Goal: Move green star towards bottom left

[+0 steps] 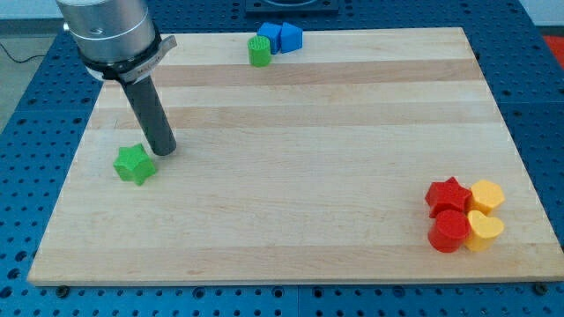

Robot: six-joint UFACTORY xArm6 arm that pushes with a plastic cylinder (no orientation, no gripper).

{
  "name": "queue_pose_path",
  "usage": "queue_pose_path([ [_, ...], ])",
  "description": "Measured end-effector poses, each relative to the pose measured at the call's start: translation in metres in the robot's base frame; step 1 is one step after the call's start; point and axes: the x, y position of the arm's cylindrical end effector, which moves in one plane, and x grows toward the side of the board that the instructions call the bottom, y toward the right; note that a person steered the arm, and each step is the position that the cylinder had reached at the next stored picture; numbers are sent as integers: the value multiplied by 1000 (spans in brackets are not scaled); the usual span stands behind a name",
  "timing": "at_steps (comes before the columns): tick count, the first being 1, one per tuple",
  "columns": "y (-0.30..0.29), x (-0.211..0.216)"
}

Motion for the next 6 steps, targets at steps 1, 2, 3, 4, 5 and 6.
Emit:
queue_pose_path([
  [1,-27,22],
  [2,-38,61],
  [3,-28,56],
  [4,-29,27],
  [5,-56,40],
  [6,-62,78],
])
